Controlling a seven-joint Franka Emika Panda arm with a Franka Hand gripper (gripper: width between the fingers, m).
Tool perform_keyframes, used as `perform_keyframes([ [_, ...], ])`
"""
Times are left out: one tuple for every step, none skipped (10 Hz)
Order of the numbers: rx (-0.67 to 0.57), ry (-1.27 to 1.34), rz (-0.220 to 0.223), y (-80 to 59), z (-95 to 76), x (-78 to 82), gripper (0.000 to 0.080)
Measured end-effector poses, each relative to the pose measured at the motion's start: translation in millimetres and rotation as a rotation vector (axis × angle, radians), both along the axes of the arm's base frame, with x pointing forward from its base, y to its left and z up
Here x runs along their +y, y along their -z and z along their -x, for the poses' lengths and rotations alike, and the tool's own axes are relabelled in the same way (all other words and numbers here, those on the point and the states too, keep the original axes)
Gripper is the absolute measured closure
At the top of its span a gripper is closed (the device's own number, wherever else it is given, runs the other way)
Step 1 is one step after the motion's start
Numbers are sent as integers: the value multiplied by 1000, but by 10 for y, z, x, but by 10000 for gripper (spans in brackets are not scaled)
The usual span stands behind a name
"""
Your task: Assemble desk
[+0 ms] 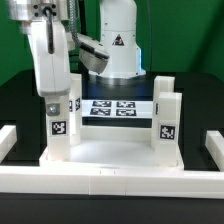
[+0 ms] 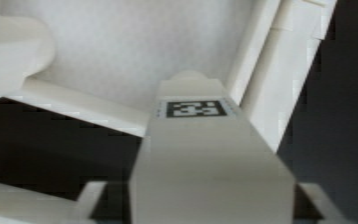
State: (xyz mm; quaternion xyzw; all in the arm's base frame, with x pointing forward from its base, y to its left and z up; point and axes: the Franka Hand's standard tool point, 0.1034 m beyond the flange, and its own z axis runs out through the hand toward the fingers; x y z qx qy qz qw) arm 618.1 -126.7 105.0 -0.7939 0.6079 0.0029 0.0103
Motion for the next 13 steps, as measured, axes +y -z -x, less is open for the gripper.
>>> perform_keyframes([
  [1,-32,3,1,2,12,200],
  [2,-94,4,14,10,38,200],
  [-2,-184,10,30,17,50,161],
  [-3,-290,15,38,24,67,161],
  [-1,-388,20,32,21,83,161],
  [-2,-470,23,20,16,102,151],
  [0,-542,30,11,5,147,151],
  [-8,-653,47,8,-18,170,151],
  [-5,-744,57,3,-26,185,151],
  [-7,-848,66,-9,-41,180,151],
  [-8,-927,71,-10,-44,167,151],
  [-2,-1026,76,-12,-41,147,151],
  [0,-1093,77,-12,-37,125,151],
])
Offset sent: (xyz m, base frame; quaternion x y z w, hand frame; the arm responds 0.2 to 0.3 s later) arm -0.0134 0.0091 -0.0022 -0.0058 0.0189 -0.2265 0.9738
